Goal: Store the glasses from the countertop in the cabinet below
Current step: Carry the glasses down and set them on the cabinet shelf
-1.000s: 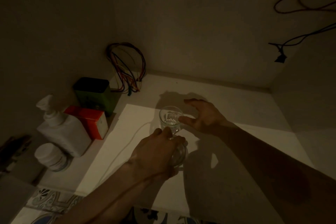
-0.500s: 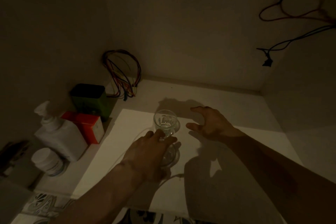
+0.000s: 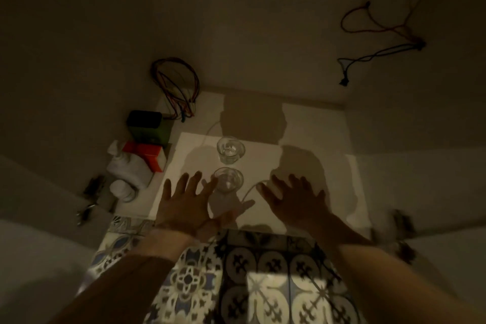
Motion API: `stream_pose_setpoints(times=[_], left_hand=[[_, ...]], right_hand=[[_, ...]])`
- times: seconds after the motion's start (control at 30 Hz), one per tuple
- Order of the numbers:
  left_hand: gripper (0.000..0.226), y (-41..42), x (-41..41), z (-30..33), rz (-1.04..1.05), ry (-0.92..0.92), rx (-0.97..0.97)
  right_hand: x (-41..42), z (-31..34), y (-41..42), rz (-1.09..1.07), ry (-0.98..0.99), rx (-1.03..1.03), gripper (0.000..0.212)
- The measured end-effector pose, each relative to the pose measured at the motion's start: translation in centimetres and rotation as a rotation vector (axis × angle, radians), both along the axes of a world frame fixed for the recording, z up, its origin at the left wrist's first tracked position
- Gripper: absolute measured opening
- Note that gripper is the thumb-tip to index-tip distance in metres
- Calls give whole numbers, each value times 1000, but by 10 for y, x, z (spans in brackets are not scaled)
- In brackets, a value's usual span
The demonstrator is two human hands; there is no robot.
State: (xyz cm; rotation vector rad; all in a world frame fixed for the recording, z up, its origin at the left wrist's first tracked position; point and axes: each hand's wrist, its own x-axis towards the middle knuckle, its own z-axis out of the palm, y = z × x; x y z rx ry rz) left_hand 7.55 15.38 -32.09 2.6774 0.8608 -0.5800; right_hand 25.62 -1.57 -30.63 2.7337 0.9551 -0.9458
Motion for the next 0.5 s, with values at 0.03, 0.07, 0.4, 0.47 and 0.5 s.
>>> stream_pose_setpoints(times=[0.03,0.07,0.4,0.47,0.5], left_hand=[[109,-8,-4,24,-5,30,-22],[109,-17,-6,46,4,55,-44],[93,-109,-63,336,-63,54,-155],[93,-126,-78,382,-56,43,-149],[94,-134,-84,406,-44,43,-151]], right_hand=[[-11,27,-6,-36,27,13,86],[-21,51,-11,-69,57,29,87],[-116,342,-78,-146,182,-60,116],[-132,388,-94,-147,207,-48,106],[-139,412,-103,-138,218,-39,102]])
